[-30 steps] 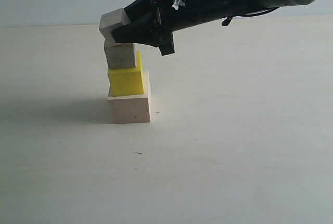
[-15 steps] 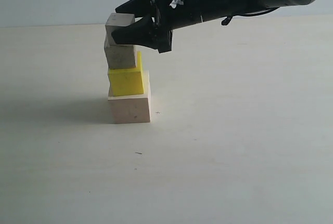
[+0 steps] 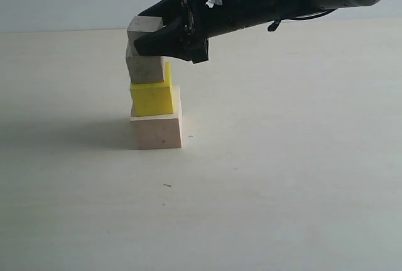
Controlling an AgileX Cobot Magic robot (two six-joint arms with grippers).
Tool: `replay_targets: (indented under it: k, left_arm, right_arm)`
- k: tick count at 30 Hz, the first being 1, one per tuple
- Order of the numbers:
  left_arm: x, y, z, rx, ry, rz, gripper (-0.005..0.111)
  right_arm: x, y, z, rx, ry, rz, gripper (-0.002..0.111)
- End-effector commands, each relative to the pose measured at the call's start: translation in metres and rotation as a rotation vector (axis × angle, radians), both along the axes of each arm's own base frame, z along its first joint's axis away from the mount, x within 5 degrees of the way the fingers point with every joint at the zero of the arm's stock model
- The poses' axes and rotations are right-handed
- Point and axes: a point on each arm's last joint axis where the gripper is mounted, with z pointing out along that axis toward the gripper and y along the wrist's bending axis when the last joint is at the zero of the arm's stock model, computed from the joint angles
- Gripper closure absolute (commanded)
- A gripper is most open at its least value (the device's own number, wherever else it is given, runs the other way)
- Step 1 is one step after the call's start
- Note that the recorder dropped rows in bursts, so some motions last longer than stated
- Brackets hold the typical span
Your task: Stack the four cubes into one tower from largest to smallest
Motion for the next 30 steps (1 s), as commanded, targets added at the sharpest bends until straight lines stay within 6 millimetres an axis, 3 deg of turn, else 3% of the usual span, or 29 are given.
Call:
replay_targets:
  k: [1,25,30]
  left_arm:
    - [-0.0009,0.0004,-0.0002,0.002,-0.008,0.002,0.107]
    - [-0.0007,0.0005,0.0001,0.002,-0.012,0.003,0.107]
    - [-0.0007,0.0005,0.0001,0.002,-0.012,0.003,0.107]
  right_arm:
    - [0.0058,-0.0077,0.0026,-0.008,-0.013,-0.028,0.043]
    - [0.0074,-0.0143,0.004,0.008,-0.005,-0.021,0.044]
    - [0.0072,-0.0141,0.0046,0.015,-0.003,-0.019,0.057]
